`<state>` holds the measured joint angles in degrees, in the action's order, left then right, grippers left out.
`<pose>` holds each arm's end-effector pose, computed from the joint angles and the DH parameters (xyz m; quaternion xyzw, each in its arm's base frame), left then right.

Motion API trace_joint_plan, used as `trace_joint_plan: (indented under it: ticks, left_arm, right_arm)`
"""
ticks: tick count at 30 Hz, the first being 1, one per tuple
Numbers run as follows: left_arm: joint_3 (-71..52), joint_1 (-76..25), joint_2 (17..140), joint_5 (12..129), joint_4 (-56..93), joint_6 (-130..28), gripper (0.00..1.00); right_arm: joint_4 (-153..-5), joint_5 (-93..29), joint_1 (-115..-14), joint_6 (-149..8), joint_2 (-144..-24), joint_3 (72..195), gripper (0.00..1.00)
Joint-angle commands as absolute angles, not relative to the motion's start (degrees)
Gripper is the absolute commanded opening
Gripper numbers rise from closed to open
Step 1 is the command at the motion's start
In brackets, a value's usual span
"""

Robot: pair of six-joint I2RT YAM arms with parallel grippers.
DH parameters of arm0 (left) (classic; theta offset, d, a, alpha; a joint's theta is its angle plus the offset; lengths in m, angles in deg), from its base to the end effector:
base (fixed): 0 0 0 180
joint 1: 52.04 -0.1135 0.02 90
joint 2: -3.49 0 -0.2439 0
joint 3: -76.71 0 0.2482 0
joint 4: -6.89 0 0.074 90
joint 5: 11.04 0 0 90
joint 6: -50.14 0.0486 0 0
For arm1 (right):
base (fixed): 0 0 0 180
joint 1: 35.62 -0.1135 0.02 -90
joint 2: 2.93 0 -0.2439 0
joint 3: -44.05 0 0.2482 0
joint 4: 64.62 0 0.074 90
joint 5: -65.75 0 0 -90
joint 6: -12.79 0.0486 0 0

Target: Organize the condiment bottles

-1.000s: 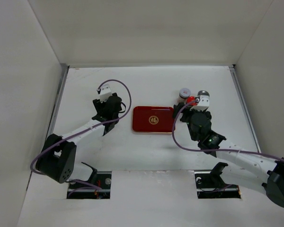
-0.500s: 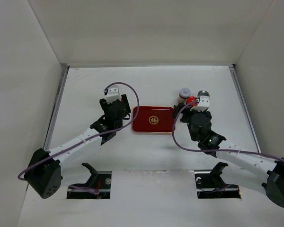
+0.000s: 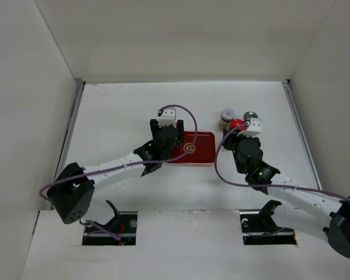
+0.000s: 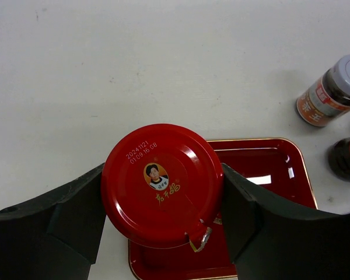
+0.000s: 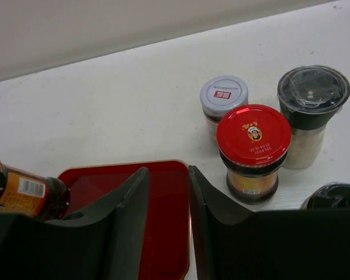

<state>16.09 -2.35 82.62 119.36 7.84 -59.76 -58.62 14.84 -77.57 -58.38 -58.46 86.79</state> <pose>0.2272 -0.2191 0.2372 0.0043 0.7917 -0.0777 0.6059 0.1952 0.1343 0.2464 0.0764 0.7349 0.1008 0.6663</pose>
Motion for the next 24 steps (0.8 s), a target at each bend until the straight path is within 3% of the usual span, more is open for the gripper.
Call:
trace_joint_plan:
  ticks: [1, 14, 19, 24]
  left_arm:
    - [11.0, -3.0, 83.2, 120.0, -3.3, -58.0, 0.42]
    - [10.2, -5.3, 91.2, 119.1, -6.2, -57.6, 0.45]
    - [11.7, -5.4, 91.8, 119.6, -7.9, -57.7, 0.57]
    - [13.3, -5.4, 91.1, 119.7, -8.9, -57.9, 0.7]
  right_arm:
    - [-56.3, 14.8, -77.1, -58.1, -57.2, 86.8, 0.41]
    - [-55.2, 14.6, -76.8, -57.9, -56.5, 86.1, 0.52]
    - [-55.2, 15.0, -76.8, -58.1, -56.8, 86.2, 0.72]
    - [-56.1, 15.4, -76.6, -58.1, -55.8, 86.2, 0.83]
